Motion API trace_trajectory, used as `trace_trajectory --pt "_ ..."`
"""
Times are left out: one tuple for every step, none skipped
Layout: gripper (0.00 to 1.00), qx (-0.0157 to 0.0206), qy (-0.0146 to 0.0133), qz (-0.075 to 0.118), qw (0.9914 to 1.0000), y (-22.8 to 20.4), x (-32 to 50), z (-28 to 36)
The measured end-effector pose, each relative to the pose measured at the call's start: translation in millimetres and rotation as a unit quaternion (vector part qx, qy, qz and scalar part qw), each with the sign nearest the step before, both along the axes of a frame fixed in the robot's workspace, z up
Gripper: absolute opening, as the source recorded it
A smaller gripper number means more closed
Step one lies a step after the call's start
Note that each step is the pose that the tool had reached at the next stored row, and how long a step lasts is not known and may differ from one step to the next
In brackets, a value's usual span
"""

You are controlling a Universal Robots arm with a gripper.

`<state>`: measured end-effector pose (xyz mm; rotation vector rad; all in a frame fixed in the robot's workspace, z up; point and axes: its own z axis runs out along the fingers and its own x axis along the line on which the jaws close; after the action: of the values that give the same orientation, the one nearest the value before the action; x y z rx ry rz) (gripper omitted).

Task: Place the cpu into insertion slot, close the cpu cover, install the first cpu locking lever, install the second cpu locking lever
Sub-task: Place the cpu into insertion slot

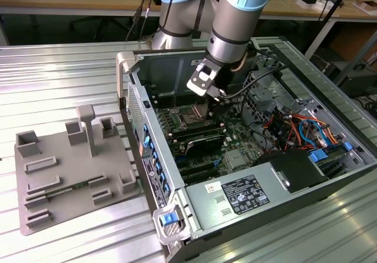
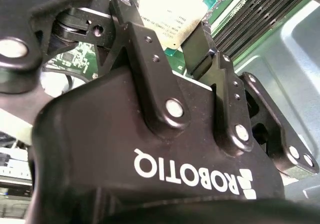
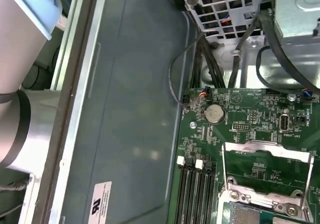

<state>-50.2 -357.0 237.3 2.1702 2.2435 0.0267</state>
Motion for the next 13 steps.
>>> trace_trajectory --pt "0.55 0.0 0.0001 -0.007 0.99998 0.6 -0.8 -1.1" --pt "0.55 0.0 0.0 -0.009 0.99996 1.6 -1.2 -1.8" --pt "0.55 0.0 0.0 -0.01 0.99995 3.1 -1.3 -2.2" --pt "0.55 0.0 0.0 -0.01 0.99995 4.9 -1.3 -2.5" --pt "0.55 0.0 0.0 -0.01 0.99995 7.1 -1.3 -2.8" --pt "0.55 0.0001 0.0 -0.011 0.99994 10.5 -1.3 -3.3" --pt "0.55 0.0004 0.0 -0.011 0.99994 12.2 -1.3 -3.5" --pt "0.55 0.0023 0.0 -0.011 0.99994 13.2 -1.5 -3.6" --pt "0.55 0.0121 0.0001 -0.012 0.99985 13.3 -2.2 -3.7" --pt "0.55 0.0202 0.0002 -0.013 0.99971 13.3 -2.7 -3.7" --pt "0.55 0.0282 0.0003 -0.014 0.9995 13.3 -3.1 -3.7" --pt "0.55 0.0352 0.0004 -0.015 0.99926 13.3 -4.2 -4.0" --pt "0.55 0.0361 0.0003 -0.015 0.99923 13.4 -5.5 -5.5"
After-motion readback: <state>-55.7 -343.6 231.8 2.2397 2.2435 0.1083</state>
